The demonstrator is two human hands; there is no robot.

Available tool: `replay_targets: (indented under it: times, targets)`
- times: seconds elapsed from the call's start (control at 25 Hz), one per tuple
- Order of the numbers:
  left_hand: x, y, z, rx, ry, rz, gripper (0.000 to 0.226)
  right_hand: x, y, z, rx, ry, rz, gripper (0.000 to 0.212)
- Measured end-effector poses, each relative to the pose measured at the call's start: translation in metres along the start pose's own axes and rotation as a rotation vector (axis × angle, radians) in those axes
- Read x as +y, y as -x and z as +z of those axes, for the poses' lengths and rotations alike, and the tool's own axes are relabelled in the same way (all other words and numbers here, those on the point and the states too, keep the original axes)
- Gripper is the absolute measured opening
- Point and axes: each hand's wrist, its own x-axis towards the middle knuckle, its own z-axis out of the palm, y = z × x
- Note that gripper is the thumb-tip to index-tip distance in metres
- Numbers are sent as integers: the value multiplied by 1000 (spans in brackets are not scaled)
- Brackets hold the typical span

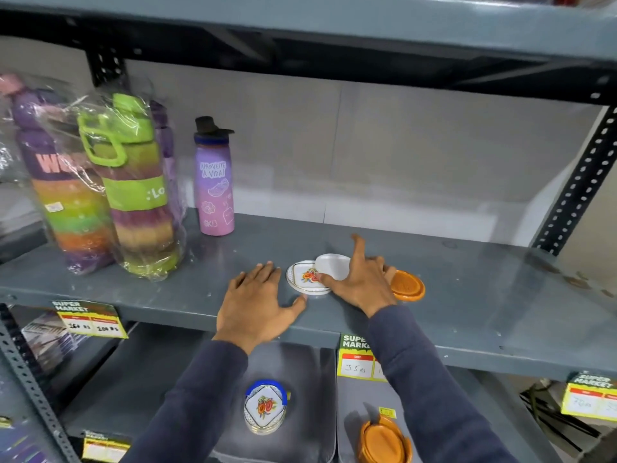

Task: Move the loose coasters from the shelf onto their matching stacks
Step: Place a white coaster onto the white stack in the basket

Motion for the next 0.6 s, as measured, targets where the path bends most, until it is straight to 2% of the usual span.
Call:
replay_targets:
  times: [0.16,0.24,0.6]
  targets:
    - [0,0,0,-5,-11,2,88,1,-1,-1,-7,-222,12,89]
    - [0,0,0,-3,-12,4,86,-2,5,-6,27,-311,-24,89]
    - [-1,2,1,8,-11,13,87,-55,98,-88,475,-399,-455,89]
